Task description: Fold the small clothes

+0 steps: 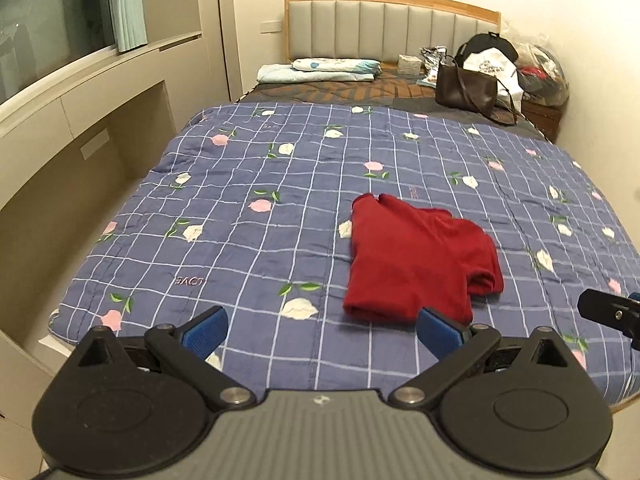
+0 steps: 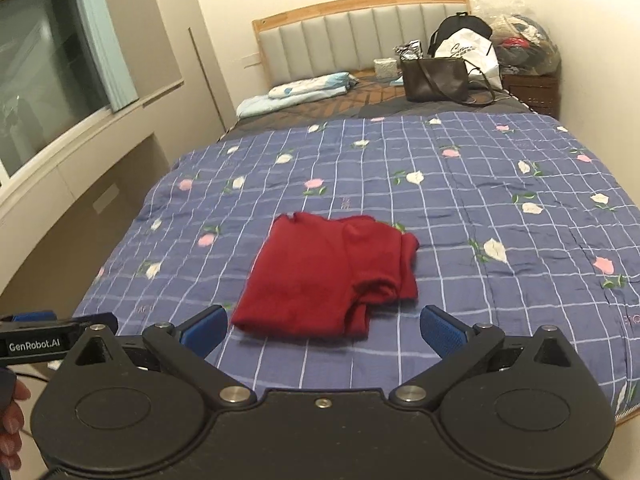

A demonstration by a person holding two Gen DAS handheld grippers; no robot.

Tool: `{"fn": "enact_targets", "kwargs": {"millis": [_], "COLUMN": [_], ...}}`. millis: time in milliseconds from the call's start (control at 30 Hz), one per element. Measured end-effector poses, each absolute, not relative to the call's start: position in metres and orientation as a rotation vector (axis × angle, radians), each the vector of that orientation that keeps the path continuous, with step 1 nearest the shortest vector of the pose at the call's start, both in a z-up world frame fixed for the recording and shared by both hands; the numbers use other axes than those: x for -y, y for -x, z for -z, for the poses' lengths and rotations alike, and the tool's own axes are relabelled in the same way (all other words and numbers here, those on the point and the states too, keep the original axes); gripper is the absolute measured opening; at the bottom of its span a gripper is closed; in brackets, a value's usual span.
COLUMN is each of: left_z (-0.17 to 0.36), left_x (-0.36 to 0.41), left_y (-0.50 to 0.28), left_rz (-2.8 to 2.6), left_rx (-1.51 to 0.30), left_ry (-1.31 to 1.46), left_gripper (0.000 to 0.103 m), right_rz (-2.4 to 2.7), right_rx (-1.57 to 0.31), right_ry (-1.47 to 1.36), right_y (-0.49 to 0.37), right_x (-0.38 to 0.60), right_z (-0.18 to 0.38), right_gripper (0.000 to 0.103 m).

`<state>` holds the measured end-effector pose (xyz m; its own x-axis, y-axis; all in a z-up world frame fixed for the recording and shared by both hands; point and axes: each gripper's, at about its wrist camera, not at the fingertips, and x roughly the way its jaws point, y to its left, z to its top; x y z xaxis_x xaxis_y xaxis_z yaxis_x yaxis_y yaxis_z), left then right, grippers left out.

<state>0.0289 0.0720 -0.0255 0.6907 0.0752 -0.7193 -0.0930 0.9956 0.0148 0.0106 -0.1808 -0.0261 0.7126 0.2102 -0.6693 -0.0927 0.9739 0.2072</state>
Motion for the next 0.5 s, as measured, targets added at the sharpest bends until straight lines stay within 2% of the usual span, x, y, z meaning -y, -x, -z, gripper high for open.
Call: {"fn": "enact_targets", "kwargs": {"millis": [500], "left_z": [0.046], "left_x": [-0.097], "left_y": [0.013], "left_rz": [0.000], "left_rx": [-0.863], "left_ry": [-0.046], "left_gripper": [0.103], "right_rz": [-0.114], "right_rx": [-0.820], "right_ry": [-0.151], "right_y": [0.036], "right_x": [0.158], "right_z": [0.037], "right_gripper": [0.102]}}
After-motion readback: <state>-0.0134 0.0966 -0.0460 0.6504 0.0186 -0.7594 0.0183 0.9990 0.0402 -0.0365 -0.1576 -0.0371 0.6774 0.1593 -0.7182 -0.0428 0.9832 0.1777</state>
